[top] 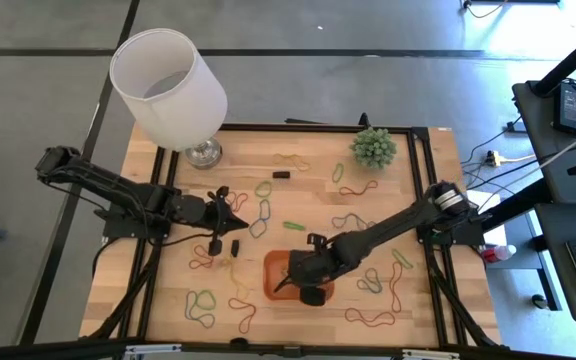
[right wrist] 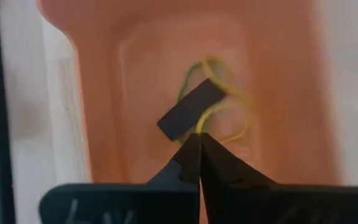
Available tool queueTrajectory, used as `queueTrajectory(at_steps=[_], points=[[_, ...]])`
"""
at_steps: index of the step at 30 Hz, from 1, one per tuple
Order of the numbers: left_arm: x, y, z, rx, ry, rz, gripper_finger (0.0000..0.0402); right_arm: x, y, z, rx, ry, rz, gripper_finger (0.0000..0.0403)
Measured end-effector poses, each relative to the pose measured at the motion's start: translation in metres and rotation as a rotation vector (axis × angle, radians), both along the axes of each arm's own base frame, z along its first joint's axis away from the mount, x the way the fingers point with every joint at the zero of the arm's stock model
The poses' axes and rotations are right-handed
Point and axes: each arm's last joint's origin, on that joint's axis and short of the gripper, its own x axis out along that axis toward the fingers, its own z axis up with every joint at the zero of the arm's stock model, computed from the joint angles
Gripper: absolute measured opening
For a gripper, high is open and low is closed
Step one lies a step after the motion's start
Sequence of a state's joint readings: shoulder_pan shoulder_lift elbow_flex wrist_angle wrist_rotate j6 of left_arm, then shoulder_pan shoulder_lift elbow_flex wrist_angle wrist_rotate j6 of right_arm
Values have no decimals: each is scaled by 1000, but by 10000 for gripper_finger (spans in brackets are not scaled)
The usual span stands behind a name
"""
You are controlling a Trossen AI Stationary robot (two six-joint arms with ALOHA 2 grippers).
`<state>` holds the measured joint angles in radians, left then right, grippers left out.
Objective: Pick and place rubber bands into bin
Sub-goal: Put the yellow rubber band into the orange bin, then put the red rubber band into the orange bin
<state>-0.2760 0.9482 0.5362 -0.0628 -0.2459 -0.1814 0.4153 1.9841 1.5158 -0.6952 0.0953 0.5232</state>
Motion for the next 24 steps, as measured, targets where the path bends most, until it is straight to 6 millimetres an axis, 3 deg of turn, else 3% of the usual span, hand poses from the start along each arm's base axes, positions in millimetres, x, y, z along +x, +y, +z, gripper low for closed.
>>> queueTrajectory(at_steps=[6, 11, 18, 24], points=[[0, 0, 0, 0, 0, 0, 1, 9, 5, -38, 21, 78, -29, 1], [0, 0, 0, -4, 0, 2, 3, 11, 6, -47, 28, 104, -54, 15], [0, 0, 0, -9, 2, -3, 3, 10, 6, -39, 53, 102, -100, 67], [0, 0, 0, -10, 1, -4, 1, 19, 10, -12, 77, 71, -116, 112]])
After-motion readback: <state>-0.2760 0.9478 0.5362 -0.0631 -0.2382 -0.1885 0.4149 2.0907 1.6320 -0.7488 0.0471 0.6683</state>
